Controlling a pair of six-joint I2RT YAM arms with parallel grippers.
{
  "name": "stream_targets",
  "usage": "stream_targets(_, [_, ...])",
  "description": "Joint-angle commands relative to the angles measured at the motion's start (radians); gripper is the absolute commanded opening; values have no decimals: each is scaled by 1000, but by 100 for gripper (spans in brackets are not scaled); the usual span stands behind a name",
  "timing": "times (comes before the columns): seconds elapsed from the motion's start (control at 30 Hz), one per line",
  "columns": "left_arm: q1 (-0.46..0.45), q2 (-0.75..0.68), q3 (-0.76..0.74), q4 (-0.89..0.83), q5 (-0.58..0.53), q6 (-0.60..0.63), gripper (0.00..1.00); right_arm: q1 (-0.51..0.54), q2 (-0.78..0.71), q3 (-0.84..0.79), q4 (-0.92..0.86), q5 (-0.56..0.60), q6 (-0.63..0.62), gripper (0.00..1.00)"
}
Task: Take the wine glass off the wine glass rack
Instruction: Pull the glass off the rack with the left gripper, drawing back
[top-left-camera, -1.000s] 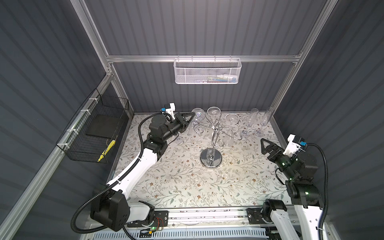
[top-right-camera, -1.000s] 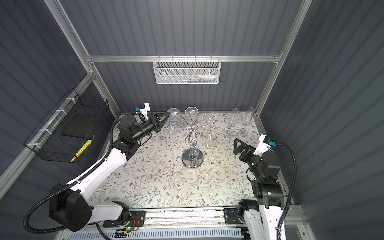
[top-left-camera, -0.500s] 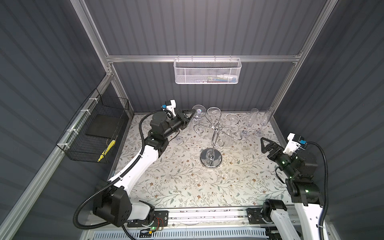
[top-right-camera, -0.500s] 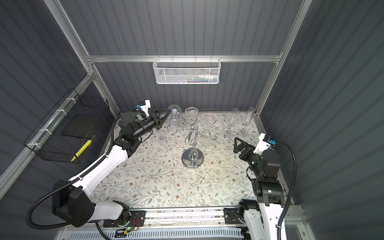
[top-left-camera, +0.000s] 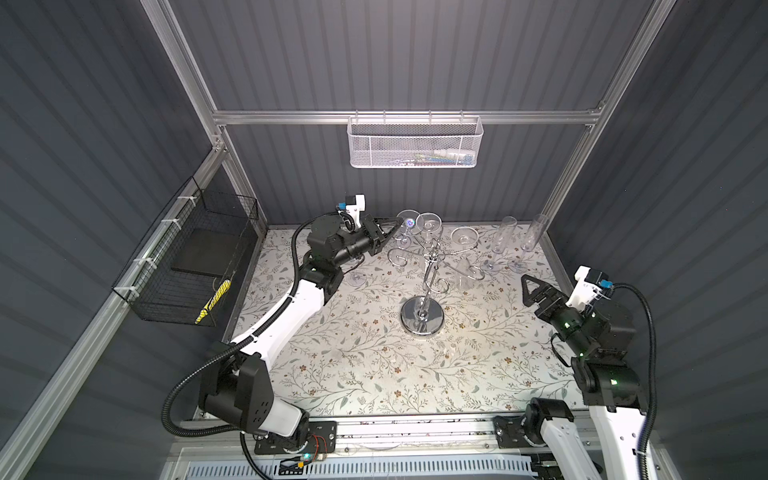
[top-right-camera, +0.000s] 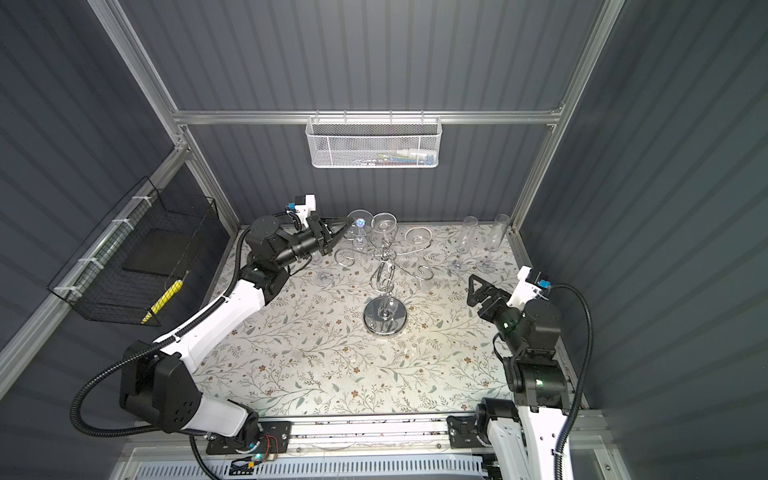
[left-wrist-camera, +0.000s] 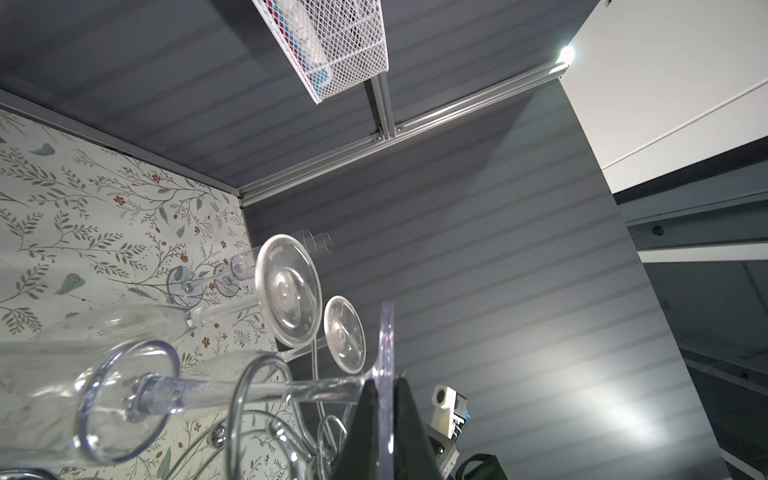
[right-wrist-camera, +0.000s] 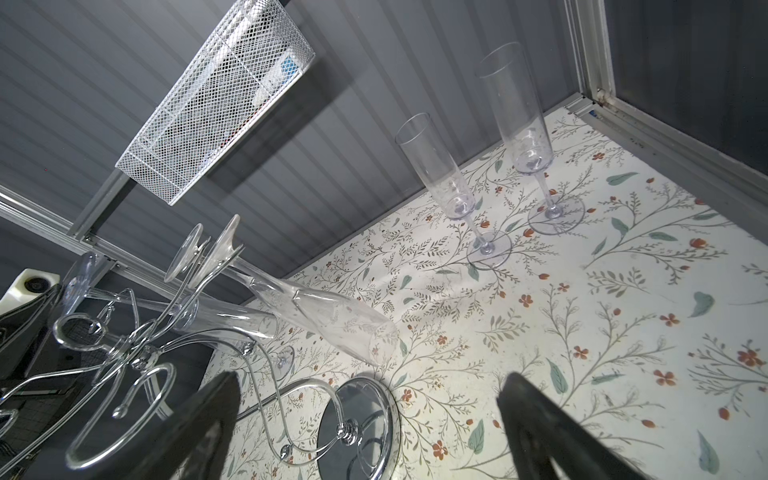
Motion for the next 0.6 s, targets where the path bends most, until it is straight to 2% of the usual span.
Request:
stream_targets(0.0, [5, -42, 17, 47, 76, 6, 0, 4, -6, 26, 7, 8, -15, 99])
stream_targets(0.2, [5, -85, -5, -27, 93, 45, 0, 5, -4, 24, 1, 9, -16, 99])
stream_targets(0.57, [6, -151, -93, -16, 59, -11, 0, 4, 0, 29, -12, 14, -25, 99])
